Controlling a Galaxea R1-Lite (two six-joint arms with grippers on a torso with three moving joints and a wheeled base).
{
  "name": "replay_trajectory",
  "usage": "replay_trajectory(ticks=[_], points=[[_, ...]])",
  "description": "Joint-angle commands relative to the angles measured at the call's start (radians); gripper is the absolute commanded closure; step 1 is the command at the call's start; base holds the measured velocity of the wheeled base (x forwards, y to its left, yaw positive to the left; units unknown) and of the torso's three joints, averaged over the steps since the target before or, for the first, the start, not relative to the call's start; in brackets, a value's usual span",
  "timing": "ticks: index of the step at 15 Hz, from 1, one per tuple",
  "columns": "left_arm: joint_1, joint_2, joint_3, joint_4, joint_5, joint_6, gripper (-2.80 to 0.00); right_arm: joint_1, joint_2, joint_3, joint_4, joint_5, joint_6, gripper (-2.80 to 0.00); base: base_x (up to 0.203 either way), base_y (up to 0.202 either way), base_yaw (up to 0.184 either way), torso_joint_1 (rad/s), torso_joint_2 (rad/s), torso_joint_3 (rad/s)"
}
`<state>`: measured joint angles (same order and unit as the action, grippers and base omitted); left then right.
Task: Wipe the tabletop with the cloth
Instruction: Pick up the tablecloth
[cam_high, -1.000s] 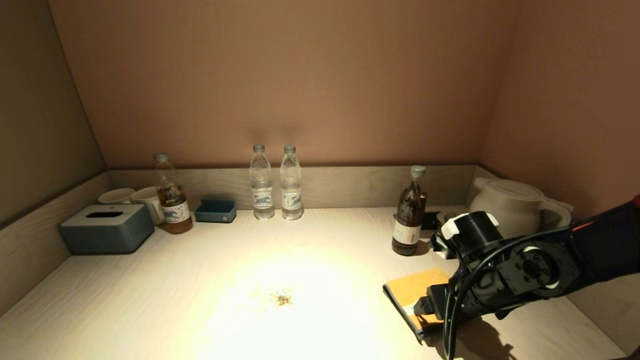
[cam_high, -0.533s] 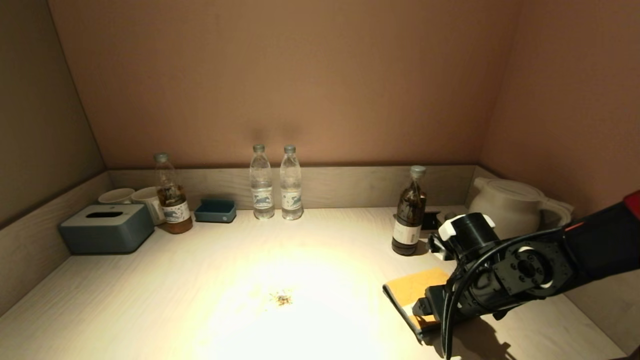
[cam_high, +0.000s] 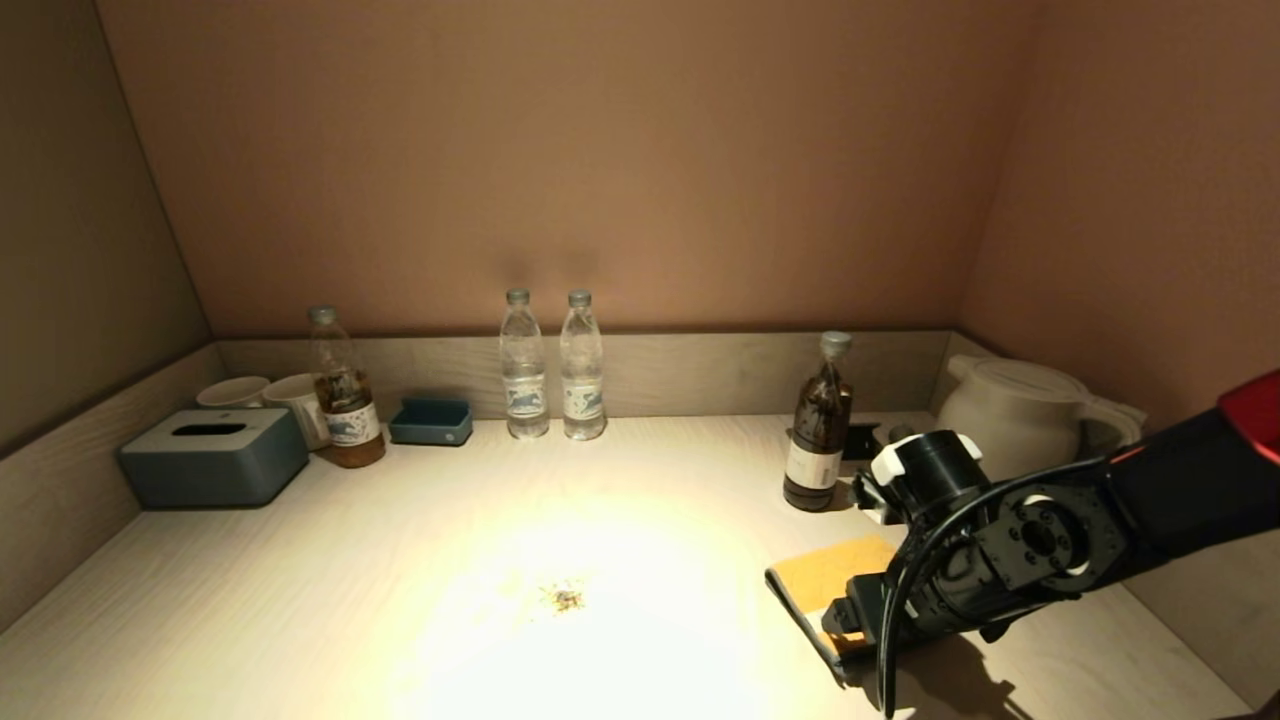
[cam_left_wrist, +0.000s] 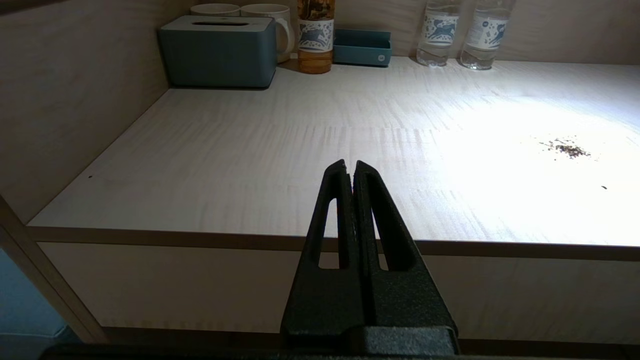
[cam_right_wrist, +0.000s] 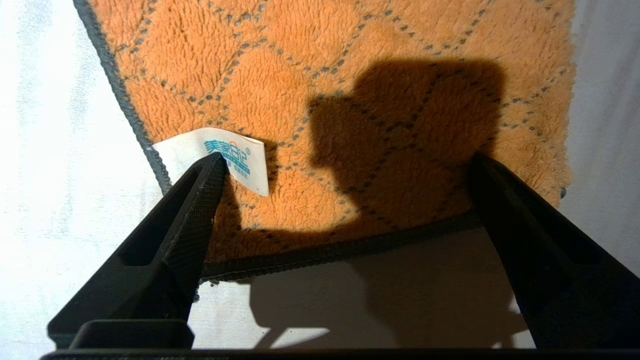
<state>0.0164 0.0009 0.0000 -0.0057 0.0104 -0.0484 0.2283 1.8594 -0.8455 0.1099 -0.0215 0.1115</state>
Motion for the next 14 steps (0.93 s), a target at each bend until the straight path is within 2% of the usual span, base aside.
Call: replay_trajectory(ticks=[1,2,14], points=[[0.000,0.001,0.000,0.000,0.000,-0.001,0.00,0.000,0.010,0.002,-0.016,-0.002,-0.001,-2.80,0.000,0.000,0.000,0.000,0.00,0.000],[0.000,0.001,0.000,0.000,0.000,-0.001,0.00,0.000,0.010,0.002,-0.021,-0.002,0.000,0.00,0.000,0.000,0.000,0.000,0.00,0.000],[0.000,0.001,0.000,0.000,0.000,-0.001,0.00,0.001,0.023,0.000,-0.022,0.000,0.000,0.00,0.000,0.000,0.000,0.000,0.00,0.000]])
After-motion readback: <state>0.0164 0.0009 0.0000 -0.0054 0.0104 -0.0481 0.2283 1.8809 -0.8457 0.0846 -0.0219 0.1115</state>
